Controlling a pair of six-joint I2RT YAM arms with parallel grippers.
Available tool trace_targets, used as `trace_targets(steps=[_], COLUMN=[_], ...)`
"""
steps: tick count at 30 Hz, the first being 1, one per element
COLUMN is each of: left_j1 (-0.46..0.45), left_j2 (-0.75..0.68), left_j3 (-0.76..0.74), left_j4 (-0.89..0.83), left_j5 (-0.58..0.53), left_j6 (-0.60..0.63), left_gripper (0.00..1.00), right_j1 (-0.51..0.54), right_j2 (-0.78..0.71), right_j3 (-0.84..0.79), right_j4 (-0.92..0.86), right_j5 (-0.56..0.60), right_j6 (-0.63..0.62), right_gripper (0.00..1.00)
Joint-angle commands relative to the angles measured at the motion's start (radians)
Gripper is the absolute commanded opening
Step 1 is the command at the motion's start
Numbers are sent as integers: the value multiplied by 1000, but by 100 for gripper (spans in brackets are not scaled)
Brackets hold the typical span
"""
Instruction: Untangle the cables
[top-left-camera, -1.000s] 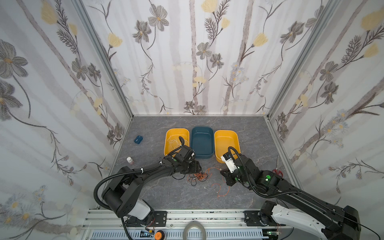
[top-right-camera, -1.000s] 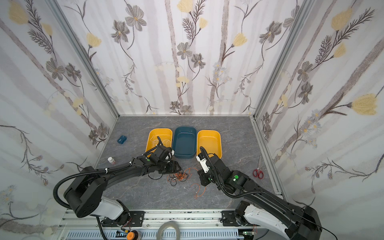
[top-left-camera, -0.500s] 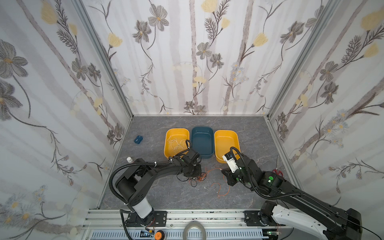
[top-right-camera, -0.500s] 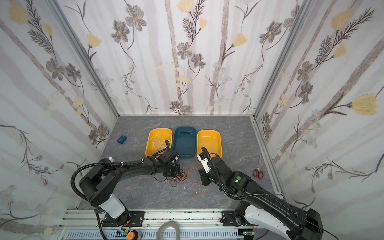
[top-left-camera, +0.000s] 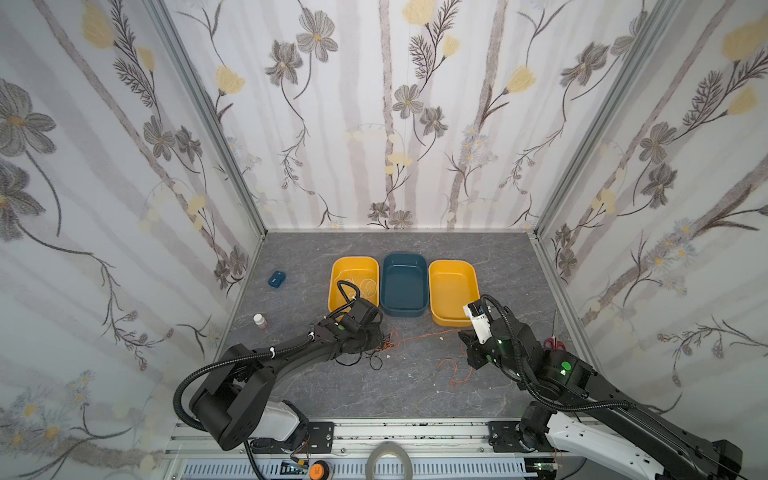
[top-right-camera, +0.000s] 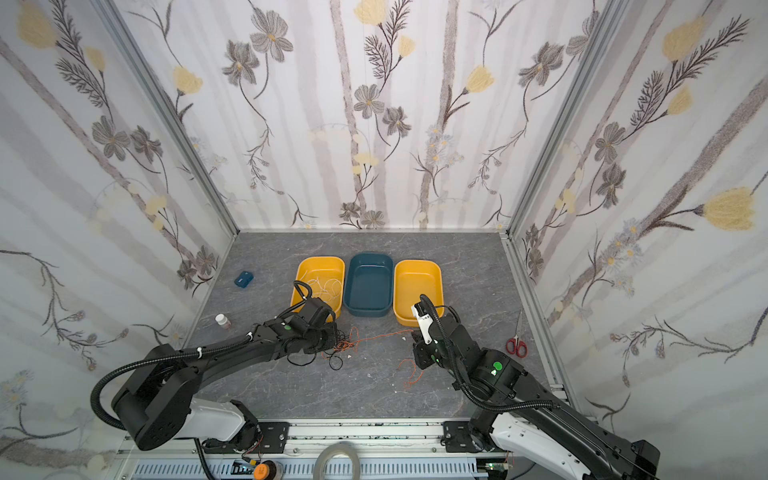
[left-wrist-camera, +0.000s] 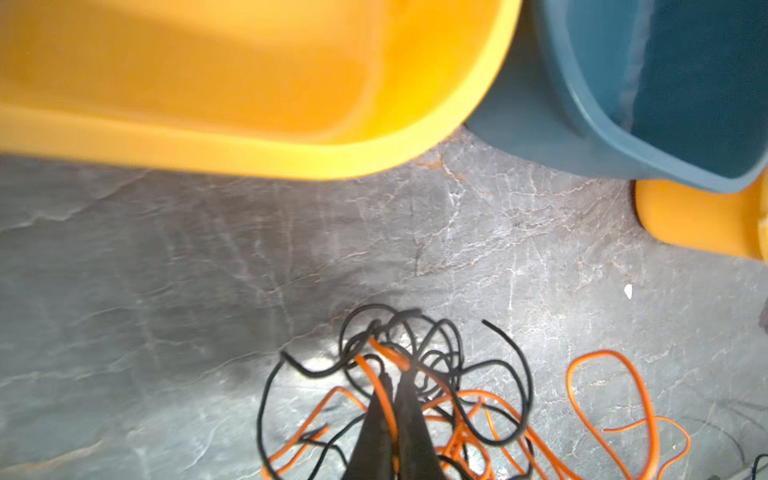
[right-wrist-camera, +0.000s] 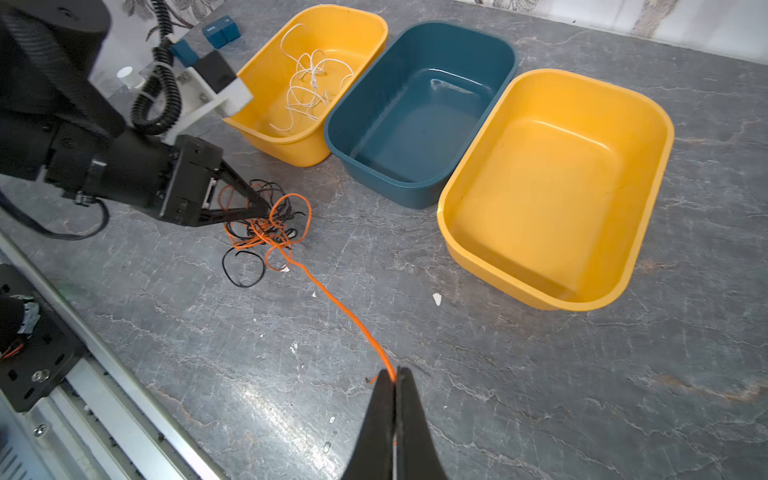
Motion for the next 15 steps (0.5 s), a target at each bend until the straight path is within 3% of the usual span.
trace_targets(steps=[1, 10, 15], left_j1=[21, 65, 68], left_j2=[-61, -195, -204], left_j3=[-38, -98, -88], left_j4=[-6, -23, -3], left_j5=[-56, -44, 10], left_j6=[-60, -79, -52], left_gripper=[7, 23, 39], right_j1=[-1, 0, 3], right_j2=[1, 44, 71], right_j3=[10, 8, 16], right_j4=[-31, 38, 67], right_j5=[79, -75, -149], right_j6=[18, 6, -4], right_gripper=[0, 0, 0])
